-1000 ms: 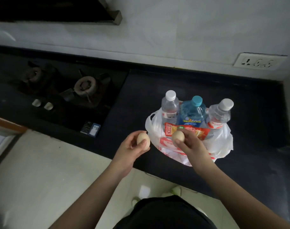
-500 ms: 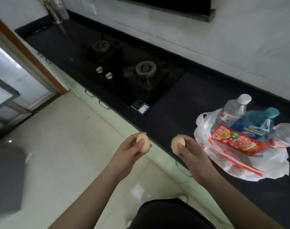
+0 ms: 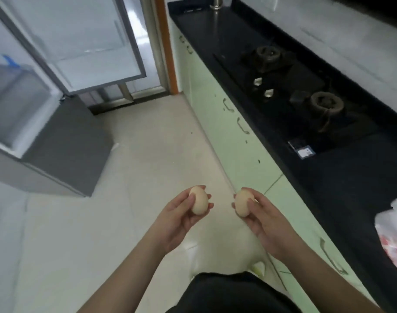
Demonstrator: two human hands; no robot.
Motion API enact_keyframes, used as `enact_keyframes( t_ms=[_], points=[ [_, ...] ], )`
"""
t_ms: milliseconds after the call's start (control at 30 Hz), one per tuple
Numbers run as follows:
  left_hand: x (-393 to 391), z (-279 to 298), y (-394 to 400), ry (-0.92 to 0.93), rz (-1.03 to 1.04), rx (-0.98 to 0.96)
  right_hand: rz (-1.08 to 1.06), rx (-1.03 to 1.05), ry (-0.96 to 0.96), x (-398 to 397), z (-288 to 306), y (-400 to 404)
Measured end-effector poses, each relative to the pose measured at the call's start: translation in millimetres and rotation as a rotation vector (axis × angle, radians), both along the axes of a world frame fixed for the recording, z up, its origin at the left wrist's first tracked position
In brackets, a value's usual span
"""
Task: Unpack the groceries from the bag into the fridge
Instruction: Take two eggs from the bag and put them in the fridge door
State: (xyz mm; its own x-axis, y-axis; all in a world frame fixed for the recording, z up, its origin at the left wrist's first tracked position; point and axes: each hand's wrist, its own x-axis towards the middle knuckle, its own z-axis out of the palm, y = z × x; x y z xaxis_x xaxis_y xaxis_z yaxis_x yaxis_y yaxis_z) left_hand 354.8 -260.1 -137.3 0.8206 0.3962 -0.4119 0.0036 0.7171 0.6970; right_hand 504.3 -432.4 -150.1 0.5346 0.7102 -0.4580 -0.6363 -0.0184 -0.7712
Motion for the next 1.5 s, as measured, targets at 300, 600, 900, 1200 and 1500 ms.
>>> enact_keyframes(
  t_ms=[300,600,900,1200,1500],
  points=[
    [-114,15,59,-0.007,0.402,0.083,0.387,0.092,0.144,-56,16,121],
    [-117,18,95,0.027,0.637,0.078,0.599,0.129,0.235,-54,15,211],
    [-76,31,157,0.048,0.712,0.103,0.657,0.137,0.345,-9,24,295],
    [-77,32,202,0.048,0.821,0.093,0.771,0.211,0.396,-15,25,380],
    [-120,24,298,0.03,0.901,0.097,0.811,0.201,0.331,-63,24,479]
  ],
)
